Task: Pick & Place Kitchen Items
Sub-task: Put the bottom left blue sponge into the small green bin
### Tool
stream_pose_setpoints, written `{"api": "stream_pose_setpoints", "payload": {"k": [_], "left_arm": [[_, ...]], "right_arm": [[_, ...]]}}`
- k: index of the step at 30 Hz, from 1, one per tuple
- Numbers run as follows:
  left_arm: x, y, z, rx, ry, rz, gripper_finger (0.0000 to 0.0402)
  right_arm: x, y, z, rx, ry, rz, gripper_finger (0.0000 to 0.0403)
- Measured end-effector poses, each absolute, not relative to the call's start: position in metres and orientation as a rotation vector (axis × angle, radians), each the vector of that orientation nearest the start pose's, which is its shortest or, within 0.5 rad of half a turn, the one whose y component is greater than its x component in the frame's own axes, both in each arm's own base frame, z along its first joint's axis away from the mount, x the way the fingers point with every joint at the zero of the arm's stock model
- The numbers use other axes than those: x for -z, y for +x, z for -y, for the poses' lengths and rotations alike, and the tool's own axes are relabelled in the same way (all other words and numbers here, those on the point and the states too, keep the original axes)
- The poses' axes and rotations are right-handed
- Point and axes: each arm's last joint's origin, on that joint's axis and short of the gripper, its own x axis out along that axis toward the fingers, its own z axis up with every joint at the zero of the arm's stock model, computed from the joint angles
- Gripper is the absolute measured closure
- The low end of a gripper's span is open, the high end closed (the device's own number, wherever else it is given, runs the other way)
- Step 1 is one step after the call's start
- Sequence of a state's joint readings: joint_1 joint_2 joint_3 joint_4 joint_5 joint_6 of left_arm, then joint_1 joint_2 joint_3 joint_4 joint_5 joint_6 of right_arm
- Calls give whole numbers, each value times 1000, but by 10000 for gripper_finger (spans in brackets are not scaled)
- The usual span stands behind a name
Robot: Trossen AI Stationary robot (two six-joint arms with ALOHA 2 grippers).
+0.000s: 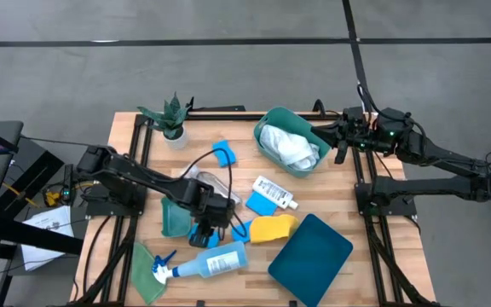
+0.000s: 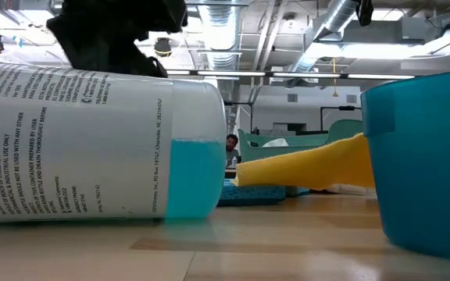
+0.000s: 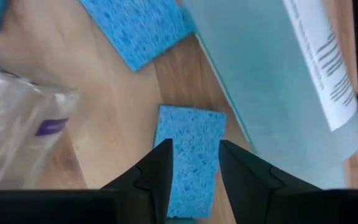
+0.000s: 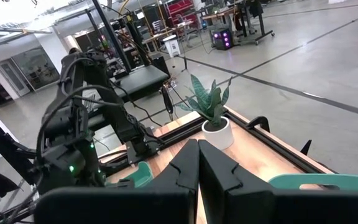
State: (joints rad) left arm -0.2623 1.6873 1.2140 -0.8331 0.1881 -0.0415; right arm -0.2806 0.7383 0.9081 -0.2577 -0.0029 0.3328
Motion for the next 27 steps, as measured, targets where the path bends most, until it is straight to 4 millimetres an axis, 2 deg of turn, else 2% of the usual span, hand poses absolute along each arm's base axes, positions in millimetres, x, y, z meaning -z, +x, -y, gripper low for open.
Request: {"api": "stream_pose_setpoints", "payload": {"k": [10, 16, 21, 27], "left_arm": [[-181, 319, 83, 391, 74, -1433, 276], [-173, 323, 70, 395, 70, -1450, 276], [-158, 311, 64, 446, -1, -1510, 276], [-145, 298, 70, 521, 26, -1509, 276]], "right_arm": [[-373, 146, 42, 290, 343, -43, 403], [-373, 146, 42, 288, 349, -43, 403], [-373, 146, 42, 287, 351, -43, 403], [-373, 146, 42, 287, 352, -43, 403]]}}
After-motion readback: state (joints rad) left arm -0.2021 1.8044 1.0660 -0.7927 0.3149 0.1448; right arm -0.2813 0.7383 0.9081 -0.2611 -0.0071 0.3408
